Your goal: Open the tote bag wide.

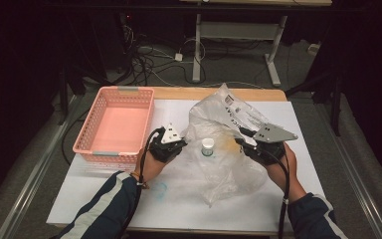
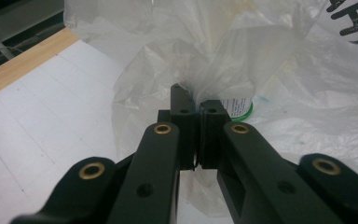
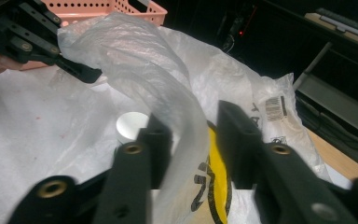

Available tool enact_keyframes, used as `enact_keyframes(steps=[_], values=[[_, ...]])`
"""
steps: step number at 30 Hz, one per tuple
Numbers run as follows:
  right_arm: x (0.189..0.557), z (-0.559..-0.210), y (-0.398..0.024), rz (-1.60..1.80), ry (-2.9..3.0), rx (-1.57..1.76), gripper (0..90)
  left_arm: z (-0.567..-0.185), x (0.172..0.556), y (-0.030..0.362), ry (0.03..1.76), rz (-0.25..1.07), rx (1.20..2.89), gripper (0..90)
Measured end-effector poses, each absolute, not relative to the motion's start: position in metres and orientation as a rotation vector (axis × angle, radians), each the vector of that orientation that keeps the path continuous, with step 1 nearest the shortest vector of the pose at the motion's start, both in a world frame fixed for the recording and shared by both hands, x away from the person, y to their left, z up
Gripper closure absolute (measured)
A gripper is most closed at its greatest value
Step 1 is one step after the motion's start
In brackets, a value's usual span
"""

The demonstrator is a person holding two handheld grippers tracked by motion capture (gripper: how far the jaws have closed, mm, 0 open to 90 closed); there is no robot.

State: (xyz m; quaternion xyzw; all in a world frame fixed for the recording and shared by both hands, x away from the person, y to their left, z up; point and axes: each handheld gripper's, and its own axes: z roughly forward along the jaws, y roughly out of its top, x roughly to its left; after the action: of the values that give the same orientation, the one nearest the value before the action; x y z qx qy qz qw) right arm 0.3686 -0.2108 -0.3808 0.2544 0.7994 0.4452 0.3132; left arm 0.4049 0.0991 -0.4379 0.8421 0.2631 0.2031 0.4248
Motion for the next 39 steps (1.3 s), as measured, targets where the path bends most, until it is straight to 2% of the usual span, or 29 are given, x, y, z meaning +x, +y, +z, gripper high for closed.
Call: enact_keyframes(steps=[1,6,16,22,28,34,37,39], values=[[0.365,-0.379,-0.212,1.179,2.090,0.674,54.8,-0.438,0.405,0.100,0.656,0.498,2.102,85.9],[0.340,-0.370,-0.221,1.310,2.010,0.665,45.4,-0.443,0.404,0.100,0.659,0.499,2.126,85.9],[0.289,-0.381,-0.222,1.327,2.080,0.577,35.3,-0.451,0.401,0.103,0.665,0.527,2.158,85.8],[0.275,-0.411,-0.220,1.233,2.252,0.538,25.3,-0.454,0.403,0.103,0.679,0.525,2.167,85.8],[0.282,-0.445,-0.212,1.062,2.403,0.483,21.0,-0.457,0.403,0.100,0.679,0.527,2.176,85.8],[0.290,-0.464,-0.205,0.922,2.438,0.420,28.6,-0.458,0.403,0.101,0.683,0.527,2.178,85.8],[0.295,-0.471,-0.202,0.865,2.452,0.418,41.8,-0.459,0.404,0.099,0.680,0.523,2.182,85.8],[0.298,-0.474,-0.202,0.879,2.458,0.431,55.4,-0.460,0.403,0.099,0.677,0.523,2.185,85.7]])
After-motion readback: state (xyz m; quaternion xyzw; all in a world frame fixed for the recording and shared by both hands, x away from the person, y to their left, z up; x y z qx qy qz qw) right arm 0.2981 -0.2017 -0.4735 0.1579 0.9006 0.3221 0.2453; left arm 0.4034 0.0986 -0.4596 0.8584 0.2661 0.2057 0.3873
